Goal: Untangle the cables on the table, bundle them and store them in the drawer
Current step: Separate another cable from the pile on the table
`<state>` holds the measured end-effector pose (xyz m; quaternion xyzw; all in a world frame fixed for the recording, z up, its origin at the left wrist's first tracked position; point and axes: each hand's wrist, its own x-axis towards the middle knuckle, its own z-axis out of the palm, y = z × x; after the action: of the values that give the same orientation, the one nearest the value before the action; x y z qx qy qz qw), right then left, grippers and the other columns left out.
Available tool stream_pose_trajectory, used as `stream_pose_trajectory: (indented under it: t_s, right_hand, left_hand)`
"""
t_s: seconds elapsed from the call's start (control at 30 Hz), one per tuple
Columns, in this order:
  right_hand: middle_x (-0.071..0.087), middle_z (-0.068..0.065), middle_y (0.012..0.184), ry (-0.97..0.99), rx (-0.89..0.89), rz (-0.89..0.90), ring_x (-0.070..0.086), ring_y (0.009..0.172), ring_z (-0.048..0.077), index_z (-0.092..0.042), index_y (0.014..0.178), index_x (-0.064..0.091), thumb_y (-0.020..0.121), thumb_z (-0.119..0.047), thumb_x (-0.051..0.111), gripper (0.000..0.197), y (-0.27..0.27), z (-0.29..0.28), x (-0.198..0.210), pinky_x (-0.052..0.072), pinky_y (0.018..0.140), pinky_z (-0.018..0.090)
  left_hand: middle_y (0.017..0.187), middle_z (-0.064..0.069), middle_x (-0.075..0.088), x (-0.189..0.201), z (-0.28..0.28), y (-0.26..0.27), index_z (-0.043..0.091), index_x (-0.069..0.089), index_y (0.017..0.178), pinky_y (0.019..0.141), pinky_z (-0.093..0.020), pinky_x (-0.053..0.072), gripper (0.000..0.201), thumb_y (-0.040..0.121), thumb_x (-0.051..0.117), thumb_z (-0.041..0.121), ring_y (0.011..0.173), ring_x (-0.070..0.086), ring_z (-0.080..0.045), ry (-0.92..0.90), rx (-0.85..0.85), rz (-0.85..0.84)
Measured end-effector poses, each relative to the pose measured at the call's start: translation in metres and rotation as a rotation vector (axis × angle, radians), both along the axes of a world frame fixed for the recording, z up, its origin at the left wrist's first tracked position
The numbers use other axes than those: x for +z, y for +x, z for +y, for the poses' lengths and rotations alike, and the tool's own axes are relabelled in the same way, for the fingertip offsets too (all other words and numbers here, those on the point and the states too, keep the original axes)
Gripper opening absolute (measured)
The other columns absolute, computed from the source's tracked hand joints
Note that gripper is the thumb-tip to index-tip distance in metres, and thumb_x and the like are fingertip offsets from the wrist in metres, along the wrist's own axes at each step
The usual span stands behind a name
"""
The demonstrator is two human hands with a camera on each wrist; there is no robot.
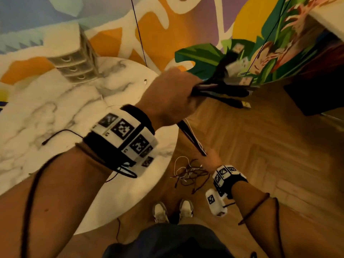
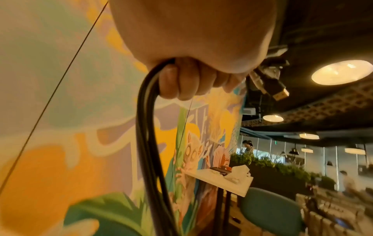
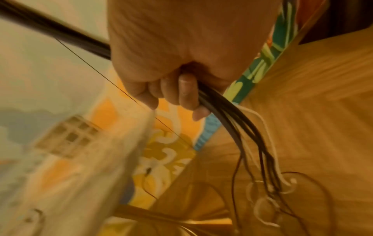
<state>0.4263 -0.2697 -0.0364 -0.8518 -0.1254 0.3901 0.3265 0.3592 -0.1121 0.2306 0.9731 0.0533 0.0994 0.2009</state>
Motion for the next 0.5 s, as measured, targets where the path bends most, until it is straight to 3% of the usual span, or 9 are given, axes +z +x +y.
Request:
stream_pose_trajectory:
  t_s: [0.1,0.17,0.23,0.3,0.37,0.43,0.5]
  right_hand:
    - [0.051,0.005,0.060,-0.206,0.038,-0.001,0.050,0.062,0.024,-0.018,0.059,0.052,0.091,-0.039,0.058,0.039,0.002,-0.027,-0.025,0.038,0.057,0.032]
    - [0.055,0.007,0.068,-0.281,0.090,-0.035,0.054,0.069,0.026,-0.016,0.065,0.056,0.092,-0.038,0.055,0.034,0.007,-0.031,-0.028,0.042,0.061,0.033]
    - [0.058,0.011,0.077,-0.342,0.145,-0.091,0.056,0.073,0.028,-0.010,0.069,0.057,0.093,-0.033,0.054,0.033,0.013,-0.025,-0.020,0.046,0.064,0.035]
    - [0.063,0.013,0.091,-0.486,0.292,-0.224,0.062,0.084,0.031,-0.008,0.083,0.061,0.093,-0.029,0.051,0.026,0.021,-0.018,-0.009,0.051,0.072,0.037]
    - [0.065,0.011,0.101,-0.601,0.405,-0.379,0.064,0.093,0.030,-0.008,0.098,0.063,0.093,-0.024,0.047,0.023,0.034,-0.014,0.005,0.052,0.076,0.037]
    - [0.065,0.010,0.100,-0.636,0.378,-0.405,0.064,0.091,0.029,-0.008,0.101,0.063,0.092,-0.025,0.049,0.024,0.051,-0.018,0.011,0.053,0.073,0.036]
    - [0.066,0.011,0.088,-0.575,0.224,-0.308,0.064,0.079,0.029,-0.005,0.099,0.064,0.091,-0.028,0.054,0.027,0.066,-0.026,0.007,0.050,0.062,0.031]
  left_hand:
    - [0.056,0.005,0.040,0.017,0.014,0.001,0.009,0.066,0.076,0.048,-0.025,0.023,0.038,0.086,0.043,0.038,0.045,0.027,-0.010,0.171,-0.027,-0.171]
    - [0.053,0.007,0.035,0.020,0.010,0.001,0.011,0.066,0.073,0.047,-0.023,0.018,0.043,0.085,0.037,0.040,0.044,0.020,-0.008,0.252,-0.066,-0.172]
    - [0.051,0.005,0.034,0.018,0.004,0.003,0.012,0.066,0.072,0.048,-0.024,0.020,0.049,0.084,0.031,0.044,0.043,0.024,-0.015,0.339,-0.104,-0.145]
    - [0.049,0.003,0.033,0.019,0.003,0.006,0.011,0.065,0.072,0.048,-0.025,0.022,0.046,0.086,0.034,0.042,0.042,0.027,-0.018,0.368,-0.109,-0.146]
    - [0.047,0.006,0.027,0.024,0.007,0.010,0.013,0.061,0.070,0.048,-0.024,0.018,0.037,0.088,0.041,0.039,0.040,0.021,-0.014,0.399,-0.082,-0.118]
    - [0.048,0.008,0.023,0.029,0.011,0.013,0.020,0.049,0.068,0.047,-0.025,0.014,0.030,0.090,0.040,0.039,0.043,0.019,-0.009,0.430,-0.052,-0.098]
    - [0.048,0.008,0.022,0.029,0.012,0.012,0.022,0.042,0.067,0.047,-0.024,0.012,0.029,0.090,0.039,0.039,0.043,0.018,-0.008,0.438,-0.048,-0.129]
